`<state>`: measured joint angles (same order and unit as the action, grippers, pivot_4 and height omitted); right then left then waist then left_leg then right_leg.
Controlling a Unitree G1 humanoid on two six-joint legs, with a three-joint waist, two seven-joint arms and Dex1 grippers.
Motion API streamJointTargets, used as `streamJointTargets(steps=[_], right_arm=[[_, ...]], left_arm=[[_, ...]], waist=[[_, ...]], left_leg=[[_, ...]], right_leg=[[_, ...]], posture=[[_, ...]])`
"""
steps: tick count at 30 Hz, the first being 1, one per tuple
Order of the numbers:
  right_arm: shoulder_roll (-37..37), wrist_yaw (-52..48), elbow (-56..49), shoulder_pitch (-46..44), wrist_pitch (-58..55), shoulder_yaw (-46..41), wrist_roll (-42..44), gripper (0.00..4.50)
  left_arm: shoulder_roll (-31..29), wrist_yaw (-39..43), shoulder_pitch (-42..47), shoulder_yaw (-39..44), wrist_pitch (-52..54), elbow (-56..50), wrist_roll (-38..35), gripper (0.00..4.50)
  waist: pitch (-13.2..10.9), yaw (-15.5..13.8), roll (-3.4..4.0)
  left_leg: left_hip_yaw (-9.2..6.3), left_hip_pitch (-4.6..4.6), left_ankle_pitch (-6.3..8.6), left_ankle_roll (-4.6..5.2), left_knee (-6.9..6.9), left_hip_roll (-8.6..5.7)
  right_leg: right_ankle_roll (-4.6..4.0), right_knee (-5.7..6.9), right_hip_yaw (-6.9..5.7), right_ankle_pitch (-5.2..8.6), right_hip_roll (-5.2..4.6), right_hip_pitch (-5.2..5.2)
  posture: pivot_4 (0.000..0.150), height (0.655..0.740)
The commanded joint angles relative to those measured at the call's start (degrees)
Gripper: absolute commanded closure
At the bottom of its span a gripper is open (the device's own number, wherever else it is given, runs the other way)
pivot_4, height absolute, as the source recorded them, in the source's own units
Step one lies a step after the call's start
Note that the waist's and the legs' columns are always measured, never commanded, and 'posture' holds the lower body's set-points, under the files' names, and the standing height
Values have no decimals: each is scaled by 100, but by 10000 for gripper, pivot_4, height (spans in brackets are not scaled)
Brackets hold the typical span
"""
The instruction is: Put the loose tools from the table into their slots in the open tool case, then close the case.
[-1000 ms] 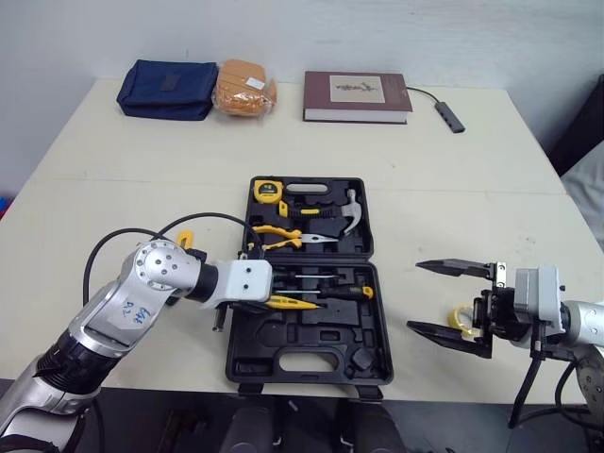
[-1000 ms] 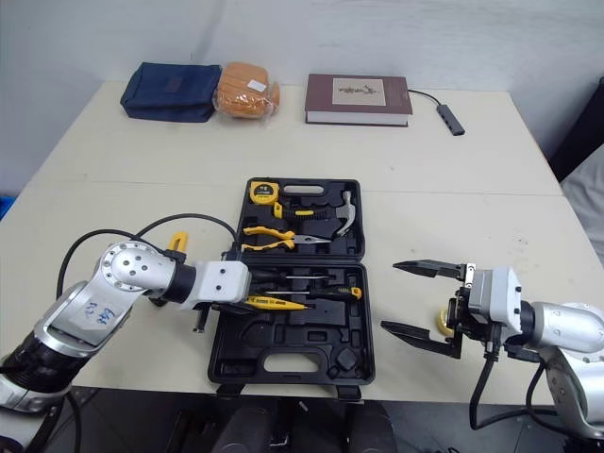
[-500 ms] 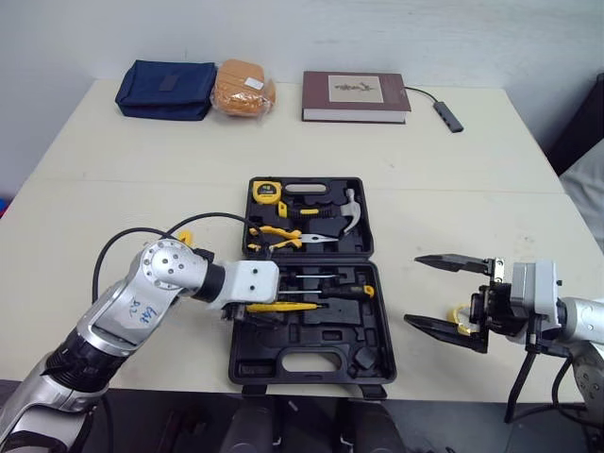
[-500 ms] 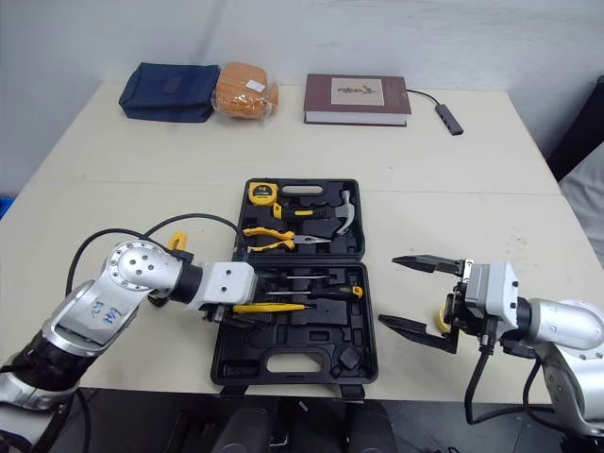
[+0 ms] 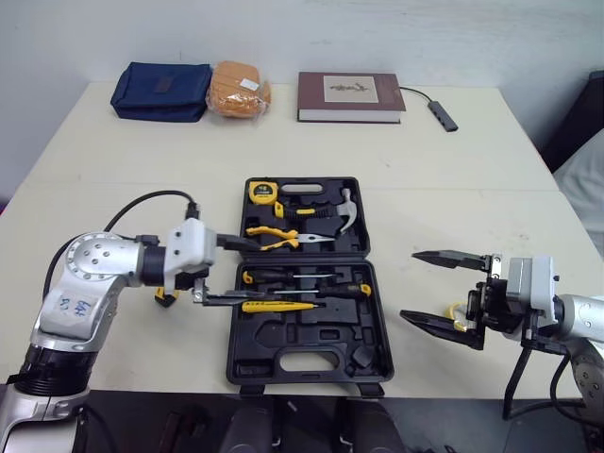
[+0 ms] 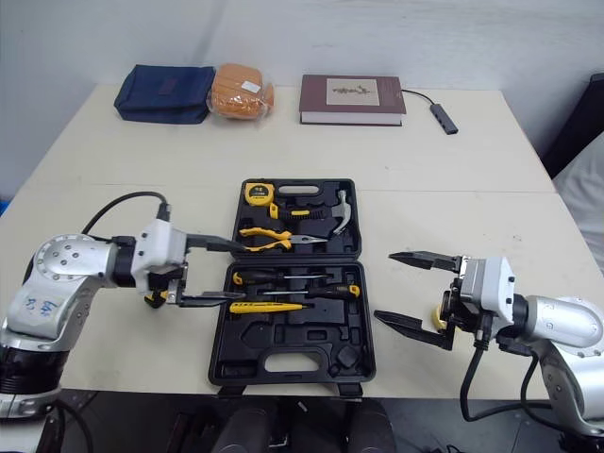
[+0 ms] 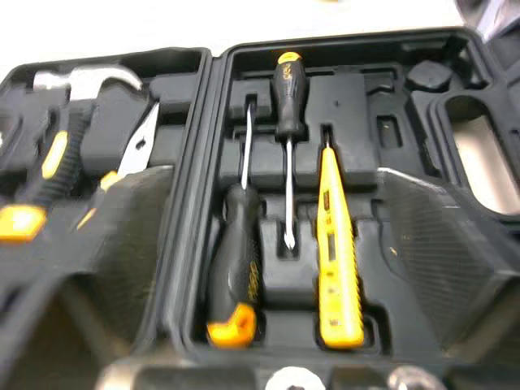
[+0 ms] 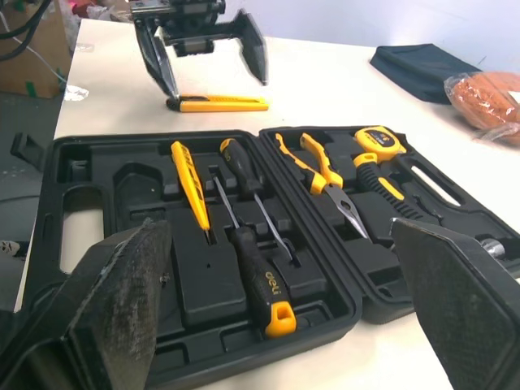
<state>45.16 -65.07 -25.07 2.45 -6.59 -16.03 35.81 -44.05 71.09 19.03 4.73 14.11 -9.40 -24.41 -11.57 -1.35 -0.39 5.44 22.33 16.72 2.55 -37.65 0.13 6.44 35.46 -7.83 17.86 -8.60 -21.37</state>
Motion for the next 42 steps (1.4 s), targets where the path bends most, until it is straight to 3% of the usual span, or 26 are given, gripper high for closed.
streamJointTargets(steps=[1,5,6,24,42], right_arm=[[-50,144,-305,-48,-3,-122,153,0],[-67,172,-283,-33,2,-98,145,0],[-69,173,-275,-30,7,-99,139,0],[-326,-13,33,348,501,-102,-166,0],[-390,-252,404,643,1009,-126,-186,0]], left_arm=[[92,100,-123,257,-188,182,-308,22832],[261,-25,-190,-24,-140,82,-213,41388],[293,-61,-198,-80,-123,63,-177,43879],[491,-727,-85,-1379,621,-109,645,43879],[506,-1183,-325,-1561,1077,-153,857,43879]], waist=[[0,-1,0],[0,-32,-1],[0,-28,-1],[0,-10,-1],[1,-14,0]], left_leg=[[0,0,0,0,-1,0],[-1,3,4,5,-7,-3],[0,3,8,8,-9,-4],[7,2,13,4,-9,0],[8,-5,15,3,-11,1]], right_leg=[[0,-1,0,0,0,0],[1,-2,0,-1,-4,0],[1,-2,1,-1,-5,1],[1,6,8,-1,1,-3],[0,-4,14,0,-6,-1]], posture=[[1500,7400],[1500,7400],[1500,7400],[1500,7400],[1500,7400]])
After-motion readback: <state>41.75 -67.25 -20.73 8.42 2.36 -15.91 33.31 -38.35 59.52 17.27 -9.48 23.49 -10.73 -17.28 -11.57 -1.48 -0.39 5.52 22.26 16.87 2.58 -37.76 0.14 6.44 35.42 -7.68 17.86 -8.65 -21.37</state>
